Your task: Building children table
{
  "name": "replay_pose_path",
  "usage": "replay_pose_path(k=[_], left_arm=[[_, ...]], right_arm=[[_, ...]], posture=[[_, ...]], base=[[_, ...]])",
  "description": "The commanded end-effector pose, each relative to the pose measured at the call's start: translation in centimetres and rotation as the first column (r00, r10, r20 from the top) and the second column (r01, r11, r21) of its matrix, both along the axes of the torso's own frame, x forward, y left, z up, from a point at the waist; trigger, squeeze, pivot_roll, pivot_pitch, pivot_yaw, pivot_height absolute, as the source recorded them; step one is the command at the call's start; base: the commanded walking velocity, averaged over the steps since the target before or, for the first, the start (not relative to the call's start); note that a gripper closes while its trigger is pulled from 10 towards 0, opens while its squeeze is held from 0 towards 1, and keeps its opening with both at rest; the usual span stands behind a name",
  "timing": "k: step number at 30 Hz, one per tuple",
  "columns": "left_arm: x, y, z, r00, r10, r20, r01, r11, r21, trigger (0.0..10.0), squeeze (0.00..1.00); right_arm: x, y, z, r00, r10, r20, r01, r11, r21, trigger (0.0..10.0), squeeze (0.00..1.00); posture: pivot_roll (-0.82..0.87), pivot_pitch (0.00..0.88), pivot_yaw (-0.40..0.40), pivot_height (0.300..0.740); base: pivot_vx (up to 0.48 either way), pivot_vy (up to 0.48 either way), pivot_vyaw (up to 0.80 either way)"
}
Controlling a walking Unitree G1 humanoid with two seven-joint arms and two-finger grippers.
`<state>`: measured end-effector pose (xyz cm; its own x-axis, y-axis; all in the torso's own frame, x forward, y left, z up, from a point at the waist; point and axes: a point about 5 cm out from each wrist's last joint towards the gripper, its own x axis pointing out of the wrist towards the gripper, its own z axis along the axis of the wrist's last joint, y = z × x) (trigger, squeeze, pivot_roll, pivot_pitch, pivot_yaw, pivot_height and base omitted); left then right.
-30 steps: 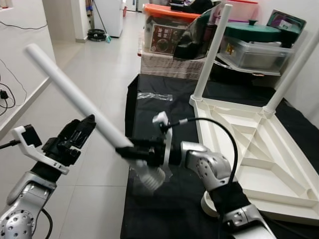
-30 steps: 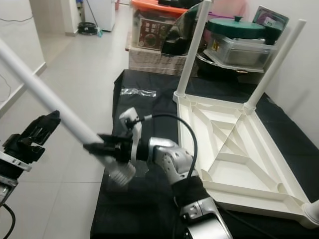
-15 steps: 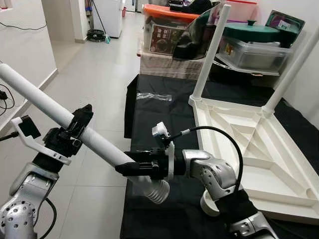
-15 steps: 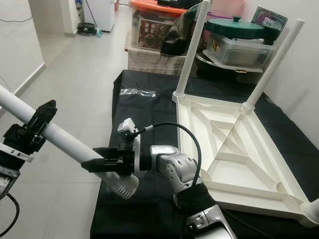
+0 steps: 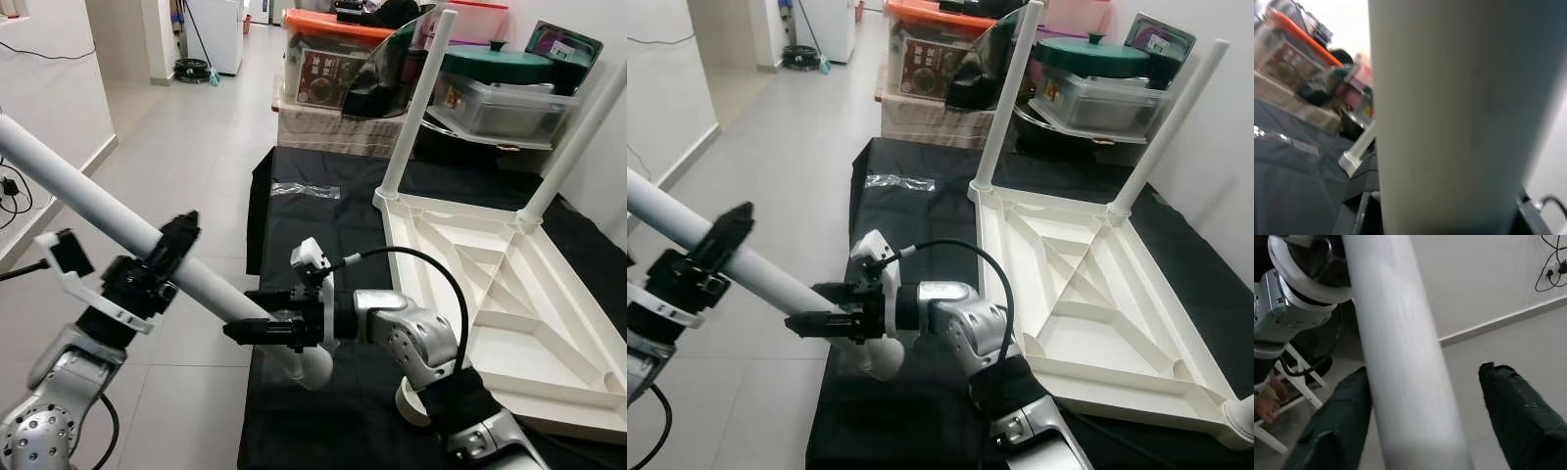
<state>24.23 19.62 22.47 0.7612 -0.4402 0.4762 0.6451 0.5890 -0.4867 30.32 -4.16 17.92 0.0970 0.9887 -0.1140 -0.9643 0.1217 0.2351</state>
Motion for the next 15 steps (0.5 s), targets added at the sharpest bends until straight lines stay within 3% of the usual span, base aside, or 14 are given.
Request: replay_pose_path(k=[1, 2, 4, 11, 15], left_arm=[[-0.1, -0.5, 0.4, 0.999, -0.049, 0.015, 0.049, 0.999, 0.016, 4.7, 0.0], [0.0, -0.6, 0.4, 0.998, -0.061, 0.012, 0.061, 0.998, 0.031, 9.3, 0.0], [0.2, -0.7, 0.5, 0.997, -0.078, 0.009, 0.077, 0.995, 0.062, 10.0, 0.0], [0.5, -1.0, 0.7, 0.995, -0.101, 0.008, 0.1, 0.991, 0.094, 10.0, 0.0], [0.6, -1.4, 0.6, 0.993, -0.12, 0.002, 0.119, 0.986, 0.119, 10.0, 0.0]], right_arm=[[0.0, -0.1, 0.3, 1.0, 0.01, 0.025, -0.009, 1.0, -0.023, 10.0, 0.1], [-0.3, 0.1, 0.5, 0.999, 0.04, 0.029, -0.04, 0.999, -0.028, 10.0, 0.0], [-1.2, 1.1, 0.5, 0.993, 0.121, -0.002, -0.121, 0.991, -0.052, 10.0, 0.0], [-2.5, 2.2, -0.6, 0.976, 0.219, -0.018, -0.219, 0.967, -0.13, 10.0, 0.0], [-3.4, 3.2, -1.8, 0.963, 0.268, -0.038, -0.269, 0.937, -0.222, 10.0, 0.0]], posture=[[0.1, 0.0, -0.114, 0.74], [0.1, 0.0, -0.113, 0.74], [0.1, 0.0, -0.112, 0.74], [0.1, 0.0, -0.111, 0.74], [0.1, 0.0, -0.109, 0.74]], base=[[0.0, 0.0, 0.0], [0.0, 0.0, 0.0], [0.0, 0.0, 0.0], [0.0, 0.0, 0.0], [0.0, 0.0, 0.0]])
